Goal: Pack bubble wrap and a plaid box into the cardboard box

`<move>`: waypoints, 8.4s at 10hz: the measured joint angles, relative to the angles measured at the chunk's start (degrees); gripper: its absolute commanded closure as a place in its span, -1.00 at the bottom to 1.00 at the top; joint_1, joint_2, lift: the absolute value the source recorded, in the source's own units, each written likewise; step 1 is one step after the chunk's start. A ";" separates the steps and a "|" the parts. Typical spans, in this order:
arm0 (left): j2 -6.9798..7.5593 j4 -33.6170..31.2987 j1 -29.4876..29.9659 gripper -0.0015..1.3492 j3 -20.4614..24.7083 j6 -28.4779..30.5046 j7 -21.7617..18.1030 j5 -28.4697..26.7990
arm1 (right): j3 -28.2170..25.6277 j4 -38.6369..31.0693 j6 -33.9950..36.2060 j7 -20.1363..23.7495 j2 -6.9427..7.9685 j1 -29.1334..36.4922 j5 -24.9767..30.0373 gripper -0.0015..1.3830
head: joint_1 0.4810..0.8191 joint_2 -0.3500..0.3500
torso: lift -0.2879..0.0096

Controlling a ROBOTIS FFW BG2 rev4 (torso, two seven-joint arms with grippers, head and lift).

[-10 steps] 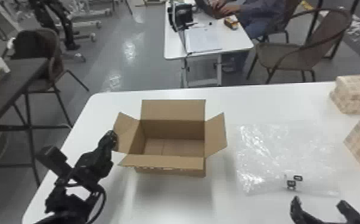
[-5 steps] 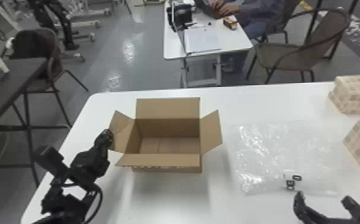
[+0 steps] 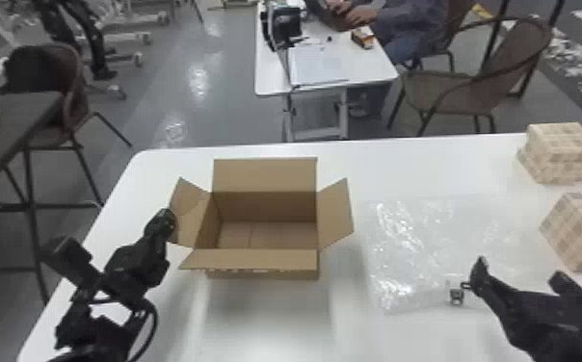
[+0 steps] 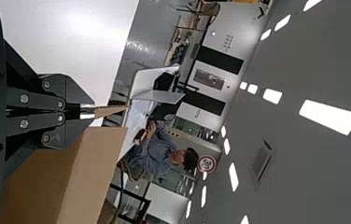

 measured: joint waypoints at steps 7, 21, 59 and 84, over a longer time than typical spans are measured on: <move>0.00 0.01 0.10 0.78 -2.14 0.00 0.07 0.61 | -5.39 -2.72 54.26 0.29 6.54 -27.37 -4.11 -0.82 | 0.27 0.37 | 0.19; 0.00 0.35 -1.74 0.78 -5.87 1.64 1.17 1.08 | -10.79 39.61 84.19 -36.20 5.79 -60.76 -44.93 -0.82 | 0.27 0.26 | 0.19; 0.00 1.53 0.24 0.78 -12.09 -9.81 13.92 4.11 | -27.07 5.26 84.04 -21.00 5.22 -39.76 -74.08 0.45 | 0.27 0.48 | 0.19; 5.32 2.47 2.49 0.78 -25.83 -24.75 28.98 8.38 | 3.80 54.64 42.59 62.94 13.89 -53.03 -7.26 0.32 | 0.27 0.93 | 0.19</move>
